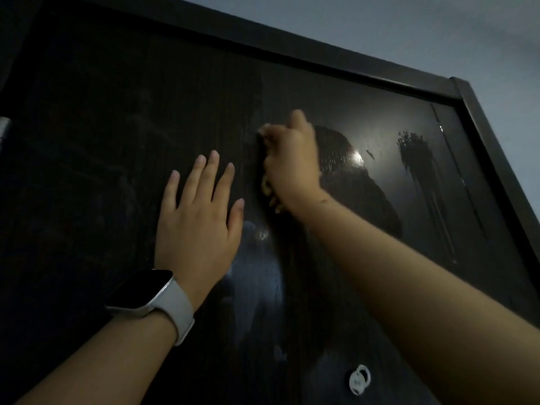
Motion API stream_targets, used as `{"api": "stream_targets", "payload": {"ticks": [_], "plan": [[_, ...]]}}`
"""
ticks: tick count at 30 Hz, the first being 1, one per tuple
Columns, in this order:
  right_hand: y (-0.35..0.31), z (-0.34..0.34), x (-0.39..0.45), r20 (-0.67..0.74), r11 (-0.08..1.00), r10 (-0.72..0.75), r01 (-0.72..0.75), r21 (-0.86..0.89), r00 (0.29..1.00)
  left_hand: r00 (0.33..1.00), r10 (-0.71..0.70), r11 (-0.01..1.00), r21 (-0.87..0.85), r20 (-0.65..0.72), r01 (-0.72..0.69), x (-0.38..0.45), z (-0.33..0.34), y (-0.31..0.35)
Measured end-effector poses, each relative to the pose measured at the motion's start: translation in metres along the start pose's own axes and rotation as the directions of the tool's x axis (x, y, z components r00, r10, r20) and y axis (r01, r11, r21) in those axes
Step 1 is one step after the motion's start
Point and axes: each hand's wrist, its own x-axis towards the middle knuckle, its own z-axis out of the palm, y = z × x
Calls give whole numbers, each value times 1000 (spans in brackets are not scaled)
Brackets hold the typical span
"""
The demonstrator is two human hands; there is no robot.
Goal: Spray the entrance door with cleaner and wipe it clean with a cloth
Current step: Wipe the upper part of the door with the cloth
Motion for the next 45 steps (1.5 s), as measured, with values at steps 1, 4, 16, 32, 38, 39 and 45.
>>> {"api": "stream_targets", "payload": {"ticks": [1, 4, 16, 32, 38, 39, 45], "plan": [[-9, 1, -8, 32, 995, -98, 98, -2, 995, 1000, -3, 1000, 0, 5, 3, 0, -1, 0], [19, -12, -8, 31, 989, -141, 142, -38, 990, 1000, 1, 1000, -15, -9, -1, 0, -1, -1], [20, 2, 46, -49, 984, 176, -174, 39, 983, 1000, 0, 1000, 11, 26, 0, 2, -3, 3], [126, -45, 82, -92, 936, 328, -336, -102, 940, 999, -32, 999, -26, -3, 32, 93, -11, 3], [26, 10, 98, 65, 998, 57, -57, 3, 996, 999, -53, 999, 0, 7, 53, 106, 11, 8], [21, 13, 98, 87, 1000, 8, -10, 24, 996, 999, -49, 999, 4, 2, 49, 106, 12, 7], [107, -16, 104, -87, 990, 134, -138, -43, 987, 998, -55, 998, -26, -26, 54, 104, 11, 8]]}}
